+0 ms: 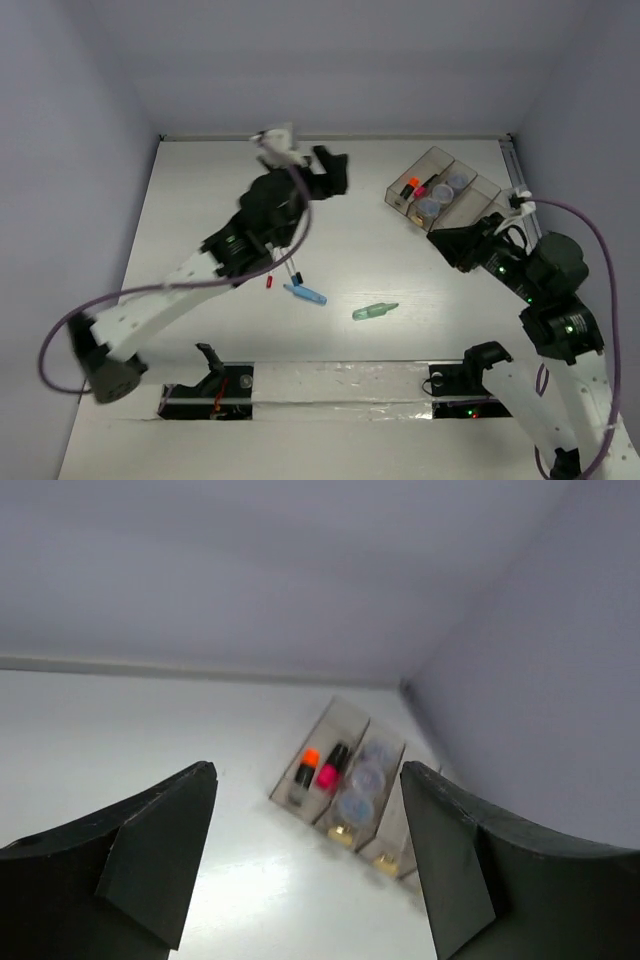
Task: Sort the stationery into containers
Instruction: Place the stationery in the storage box, then pick up the pen from the center of the board, then place the pen in the storage box.
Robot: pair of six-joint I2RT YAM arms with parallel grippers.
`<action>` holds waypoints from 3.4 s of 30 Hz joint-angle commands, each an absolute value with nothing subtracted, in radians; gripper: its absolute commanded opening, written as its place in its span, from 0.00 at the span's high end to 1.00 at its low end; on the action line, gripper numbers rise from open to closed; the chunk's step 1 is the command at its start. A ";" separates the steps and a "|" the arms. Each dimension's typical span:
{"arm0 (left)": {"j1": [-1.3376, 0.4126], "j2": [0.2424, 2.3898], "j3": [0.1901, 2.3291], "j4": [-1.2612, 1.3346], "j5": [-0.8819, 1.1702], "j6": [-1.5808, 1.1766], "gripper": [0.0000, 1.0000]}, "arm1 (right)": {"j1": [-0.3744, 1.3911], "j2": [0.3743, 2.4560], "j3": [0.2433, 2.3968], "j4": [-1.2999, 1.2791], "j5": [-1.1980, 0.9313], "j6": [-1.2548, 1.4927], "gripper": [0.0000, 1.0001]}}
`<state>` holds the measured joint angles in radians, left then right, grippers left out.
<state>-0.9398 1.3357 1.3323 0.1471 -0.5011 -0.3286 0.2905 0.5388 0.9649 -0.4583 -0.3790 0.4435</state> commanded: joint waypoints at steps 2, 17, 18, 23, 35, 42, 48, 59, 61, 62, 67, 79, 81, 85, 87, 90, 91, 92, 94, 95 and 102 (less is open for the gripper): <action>-0.925 1.116 1.004 0.060 -0.678 -0.487 0.28 | 0.301 0.607 0.869 -0.345 -0.549 0.463 0.77; -0.925 0.755 0.845 -0.534 -0.666 -0.675 0.19 | 0.721 1.456 0.920 0.089 -0.219 0.502 0.54; -0.925 0.747 0.850 -0.544 -0.689 -0.657 0.19 | 0.730 1.504 0.952 0.074 -0.184 0.476 0.55; -0.925 0.785 0.831 -0.565 -0.724 -0.615 0.19 | 0.792 1.738 1.146 0.008 -0.059 0.405 0.57; -0.925 0.713 0.816 -0.519 -0.704 -0.560 0.27 | 0.897 2.052 1.488 -0.147 0.112 0.330 0.59; -0.925 0.687 0.810 -0.505 -0.683 -0.554 0.27 | 0.925 2.109 1.549 -0.193 0.179 0.321 0.64; -0.925 0.690 0.810 -0.500 -0.673 -0.548 0.27 | 0.934 2.146 1.577 -0.222 0.207 0.316 0.68; -0.925 0.687 0.808 -0.500 -0.673 -0.554 0.28 | 0.953 2.252 1.660 -0.305 0.304 0.310 0.82; -0.925 0.690 0.805 -0.500 -0.669 -0.558 0.29 | 0.953 2.261 1.672 -0.311 0.339 0.305 0.92; -0.925 0.692 0.805 -0.499 -0.664 -0.561 0.31 | 0.953 2.261 1.677 -0.310 0.354 0.302 0.96; -0.925 0.678 0.782 -0.442 -0.585 -0.569 0.35 | 0.902 2.174 1.620 -0.198 0.399 0.311 1.00; -0.914 0.808 0.723 -0.302 -0.456 -0.640 0.40 | 0.537 1.583 1.237 -0.035 0.296 0.390 1.00; -0.914 0.836 0.716 -0.278 -0.456 -0.638 0.41 | 0.398 1.476 1.143 -0.035 0.288 0.400 1.00; -0.862 0.913 0.700 -0.226 -0.370 -0.630 0.42 | 0.148 1.352 1.002 -0.009 0.276 0.443 1.00; -0.836 0.926 0.690 -0.207 -0.357 -0.626 0.42 | 0.013 1.339 0.965 0.031 0.256 0.462 1.00; -0.779 0.951 0.673 -0.192 -0.338 -0.614 0.42 | -0.092 1.356 0.921 0.075 0.229 0.541 1.00; -0.763 0.953 0.669 -0.189 -0.328 -0.611 0.42 | -0.109 1.379 0.917 0.086 0.203 0.557 1.00; -0.738 0.956 0.664 -0.187 -0.324 -0.607 0.42 | -0.109 1.397 0.917 0.097 0.198 0.566 1.00; -0.724 0.963 0.652 -0.183 -0.345 -0.595 0.43 | -0.133 1.461 0.942 0.098 0.202 0.586 1.00; -0.724 0.972 0.650 -0.189 -0.363 -0.594 0.43 | -0.133 1.480 0.949 0.097 0.206 0.591 1.00; -0.724 1.077 0.621 -0.195 -0.426 -0.637 0.44 | -0.146 1.566 0.965 0.124 0.169 0.630 0.94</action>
